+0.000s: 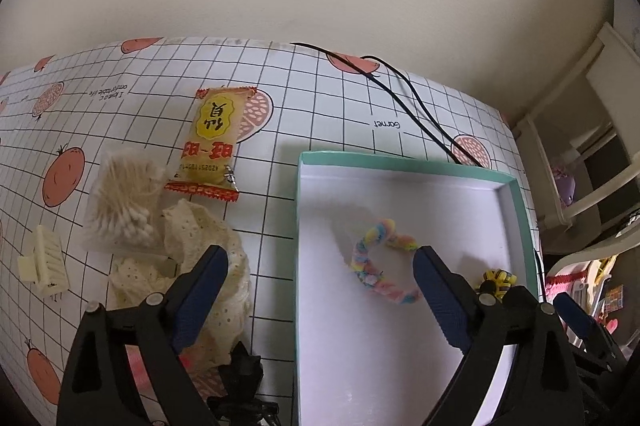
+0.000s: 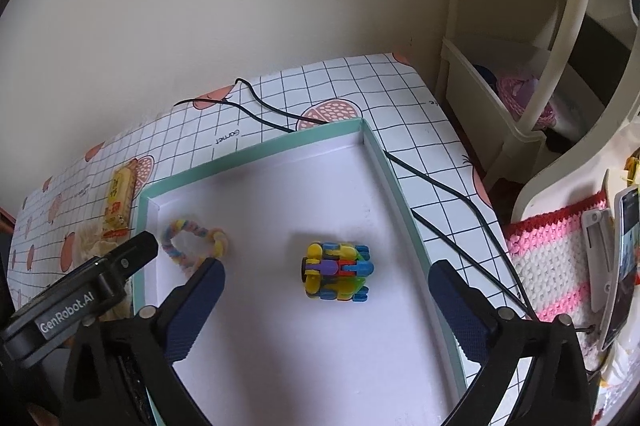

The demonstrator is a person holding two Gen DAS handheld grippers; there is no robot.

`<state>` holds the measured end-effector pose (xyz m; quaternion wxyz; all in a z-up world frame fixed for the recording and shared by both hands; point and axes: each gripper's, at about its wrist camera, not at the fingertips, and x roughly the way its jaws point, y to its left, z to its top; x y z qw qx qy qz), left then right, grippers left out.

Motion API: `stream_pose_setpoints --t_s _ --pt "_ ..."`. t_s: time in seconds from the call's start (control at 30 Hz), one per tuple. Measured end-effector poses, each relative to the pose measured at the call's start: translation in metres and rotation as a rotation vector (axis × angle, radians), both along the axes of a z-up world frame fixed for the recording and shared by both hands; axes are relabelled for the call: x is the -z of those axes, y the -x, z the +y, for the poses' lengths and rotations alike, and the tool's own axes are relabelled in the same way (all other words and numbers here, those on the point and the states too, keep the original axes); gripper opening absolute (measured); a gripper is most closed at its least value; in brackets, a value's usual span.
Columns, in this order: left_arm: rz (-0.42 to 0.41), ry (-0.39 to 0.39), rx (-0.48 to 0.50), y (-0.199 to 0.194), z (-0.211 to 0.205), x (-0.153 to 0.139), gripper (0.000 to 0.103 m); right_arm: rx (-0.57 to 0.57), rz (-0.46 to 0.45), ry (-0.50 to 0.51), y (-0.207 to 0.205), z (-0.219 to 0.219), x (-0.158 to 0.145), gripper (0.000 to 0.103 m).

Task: Organize objects
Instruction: 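Withdraw both grippers from the tray back toward the remaining toys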

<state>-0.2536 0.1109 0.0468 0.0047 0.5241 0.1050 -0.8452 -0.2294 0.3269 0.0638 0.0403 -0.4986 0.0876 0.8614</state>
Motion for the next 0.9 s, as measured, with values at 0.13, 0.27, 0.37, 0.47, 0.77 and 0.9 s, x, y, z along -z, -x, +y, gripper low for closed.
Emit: stream_pose_setpoints --t_s 0.13,0.27,0.37,0.47,0.77,0.9 --pt "0.004 -0.011 -0.015 -0.001 -0.006 -0.003 0.094 0.006 0.010 -0.008 -0.002 0.000 -0.004 0.103" --pt "0.011 -0.024 -0.026 -0.004 -0.012 -0.010 0.094 0.008 0.016 -0.001 -0.005 -0.001 -0.009 0.103" --pt "0.021 -0.026 -0.033 -0.008 -0.016 -0.019 0.094 0.003 0.029 -0.006 -0.008 -0.006 -0.017 0.103" --pt "0.036 -0.024 -0.040 -0.015 -0.023 -0.032 0.094 -0.001 0.047 -0.006 -0.014 -0.010 -0.029 0.103" --pt "0.066 -0.006 -0.101 -0.055 -0.061 -0.067 0.094 -0.042 0.093 -0.011 -0.041 -0.036 -0.068 0.103" --pt "0.064 -0.004 -0.144 -0.075 -0.083 -0.073 0.094 -0.089 0.082 -0.019 -0.053 -0.056 -0.072 0.103"
